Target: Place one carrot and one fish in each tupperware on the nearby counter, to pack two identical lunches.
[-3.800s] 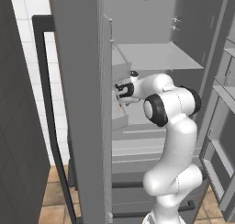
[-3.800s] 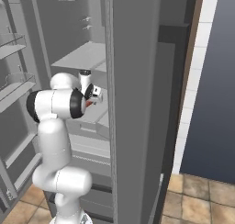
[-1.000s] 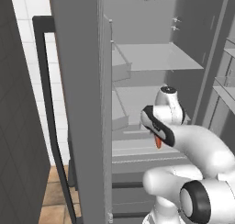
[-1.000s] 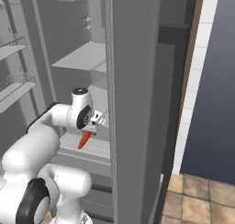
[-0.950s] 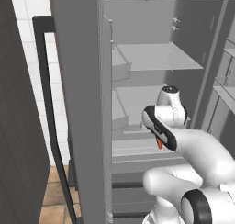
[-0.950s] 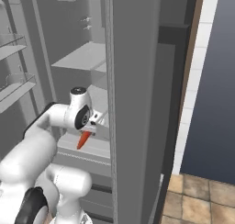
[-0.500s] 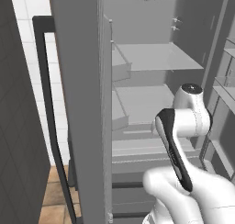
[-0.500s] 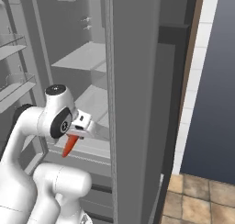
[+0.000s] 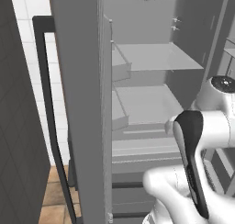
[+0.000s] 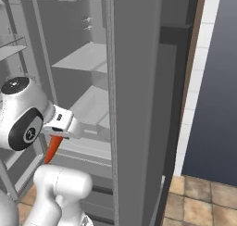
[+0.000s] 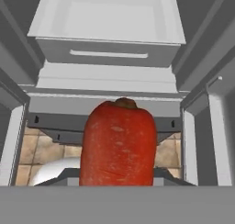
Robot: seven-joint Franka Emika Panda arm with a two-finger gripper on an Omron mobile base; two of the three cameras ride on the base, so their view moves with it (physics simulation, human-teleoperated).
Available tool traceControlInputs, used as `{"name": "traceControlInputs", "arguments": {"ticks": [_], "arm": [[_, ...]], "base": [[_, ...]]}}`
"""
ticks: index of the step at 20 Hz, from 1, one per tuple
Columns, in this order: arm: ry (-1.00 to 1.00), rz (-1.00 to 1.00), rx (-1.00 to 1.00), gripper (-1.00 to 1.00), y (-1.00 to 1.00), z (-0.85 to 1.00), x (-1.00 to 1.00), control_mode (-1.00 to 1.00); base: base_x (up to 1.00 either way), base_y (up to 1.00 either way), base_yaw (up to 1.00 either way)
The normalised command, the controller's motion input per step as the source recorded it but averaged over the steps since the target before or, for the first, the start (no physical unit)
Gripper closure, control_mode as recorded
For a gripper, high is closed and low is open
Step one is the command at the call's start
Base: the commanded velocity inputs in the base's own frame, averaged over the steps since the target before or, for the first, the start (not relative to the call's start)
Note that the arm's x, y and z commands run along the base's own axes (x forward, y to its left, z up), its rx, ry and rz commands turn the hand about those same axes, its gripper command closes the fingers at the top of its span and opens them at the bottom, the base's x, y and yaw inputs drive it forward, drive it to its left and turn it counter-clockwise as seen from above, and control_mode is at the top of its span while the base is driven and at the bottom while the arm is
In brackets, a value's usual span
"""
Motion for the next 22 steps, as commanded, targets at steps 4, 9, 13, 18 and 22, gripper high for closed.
{"name": "traceControlInputs", "arguments": {"ticks": [4, 9, 13, 18, 22], "arm": [[-0.04, 0.0, -0.02, 1.0, 0.0, 1.0, -0.36, -1.0], [0.0, 0.03, 0.0, 1.0, 0.0, 0.38, -0.06, -1.0], [0.0, 0.0, 0.0, 1.0, 0.0, 0.0, 0.0, 1.0], [0.0, 0.0, 0.0, 1.0, 0.0, 0.0, 0.0, 1.0], [0.0, 0.0, 0.0, 1.0, 0.0, 0.0, 0.0, 1.0]], "base": [[0.0, 0.0, 0.0], [0.0, 0.0, 0.0], [-0.91, -0.03, 0.04], [-1.0, 0.0, 0.0], [-1.0, -0.07, 0.02]]}}
